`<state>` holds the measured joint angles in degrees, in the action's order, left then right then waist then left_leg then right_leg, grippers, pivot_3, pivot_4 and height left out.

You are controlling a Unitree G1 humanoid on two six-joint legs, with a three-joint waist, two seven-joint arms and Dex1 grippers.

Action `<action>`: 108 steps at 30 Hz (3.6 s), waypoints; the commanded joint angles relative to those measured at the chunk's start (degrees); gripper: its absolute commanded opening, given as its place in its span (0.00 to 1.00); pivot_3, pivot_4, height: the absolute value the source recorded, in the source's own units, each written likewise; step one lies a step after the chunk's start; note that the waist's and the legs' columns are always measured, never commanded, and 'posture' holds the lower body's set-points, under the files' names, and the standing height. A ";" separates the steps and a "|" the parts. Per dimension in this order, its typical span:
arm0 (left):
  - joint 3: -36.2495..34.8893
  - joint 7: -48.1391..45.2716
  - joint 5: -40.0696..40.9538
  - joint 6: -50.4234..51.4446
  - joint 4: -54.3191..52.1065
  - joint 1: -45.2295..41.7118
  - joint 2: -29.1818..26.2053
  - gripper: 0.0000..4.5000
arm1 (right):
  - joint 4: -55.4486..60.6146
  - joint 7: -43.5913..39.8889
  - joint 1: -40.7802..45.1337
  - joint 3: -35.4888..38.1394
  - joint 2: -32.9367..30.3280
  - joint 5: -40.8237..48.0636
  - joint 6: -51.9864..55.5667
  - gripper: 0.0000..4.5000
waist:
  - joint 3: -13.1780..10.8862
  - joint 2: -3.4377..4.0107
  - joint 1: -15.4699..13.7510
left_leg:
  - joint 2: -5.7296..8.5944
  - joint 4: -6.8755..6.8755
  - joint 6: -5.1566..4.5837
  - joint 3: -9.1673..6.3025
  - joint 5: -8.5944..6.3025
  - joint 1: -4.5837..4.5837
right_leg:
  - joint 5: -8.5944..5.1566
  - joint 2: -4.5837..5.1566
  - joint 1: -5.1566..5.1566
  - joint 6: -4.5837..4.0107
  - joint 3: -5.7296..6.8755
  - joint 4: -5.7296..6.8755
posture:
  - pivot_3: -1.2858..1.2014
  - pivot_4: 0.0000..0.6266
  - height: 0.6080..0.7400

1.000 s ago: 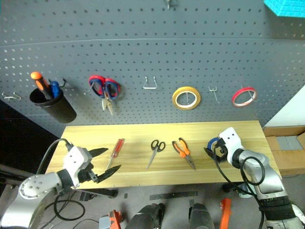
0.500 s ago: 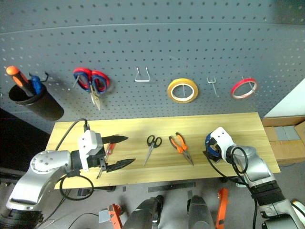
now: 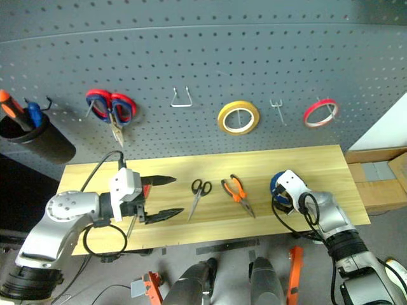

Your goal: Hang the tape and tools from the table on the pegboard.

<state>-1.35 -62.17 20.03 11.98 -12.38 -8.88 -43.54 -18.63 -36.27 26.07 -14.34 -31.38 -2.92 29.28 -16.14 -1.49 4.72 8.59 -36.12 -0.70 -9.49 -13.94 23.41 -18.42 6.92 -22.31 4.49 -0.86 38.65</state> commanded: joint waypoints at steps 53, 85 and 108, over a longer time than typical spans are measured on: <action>-1.72 4.53 2.92 0.97 1.58 -8.34 4.93 1.00 | 26.50 15.29 0.50 9.44 7.11 -5.95 -18.14 0.13 | -0.18 -0.05 0.44 | -0.31 -0.74 0.13 0.46 -0.09 0.55 | 0.34 -0.12 -0.85 -0.07 0.07 0.52 | 0.46 0.48 1.00; -4.37 -6.35 -3.28 -8.71 17.60 -2.51 -8.82 1.00 | 37.30 16.36 -1.89 -9.05 25.30 0.41 31.58 0.99 | -0.24 0.01 1.28 | -0.48 -0.80 0.19 0.53 -0.08 0.47 | 0.46 -0.14 -1.02 -0.28 0.04 0.84 | 0.45 0.53 1.00; -4.89 -6.70 -3.58 -9.59 17.42 -1.84 -9.04 1.00 | 3.54 22.18 7.35 -3.23 31.35 -1.73 13.96 0.99 | -0.28 0.01 1.82 | -0.47 -0.77 0.22 0.56 -0.09 0.49 | 0.46 -0.14 -1.13 -0.27 0.02 0.91 | 0.47 0.54 1.00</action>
<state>-4.88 -68.88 15.75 2.47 6.93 -10.82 -52.10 -15.06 -14.37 32.68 -18.33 -0.81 -5.36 44.67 -16.42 -1.48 6.55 8.11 -36.89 -0.48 -8.94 -14.03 23.90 -17.96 6.77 -23.44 4.22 -0.84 39.56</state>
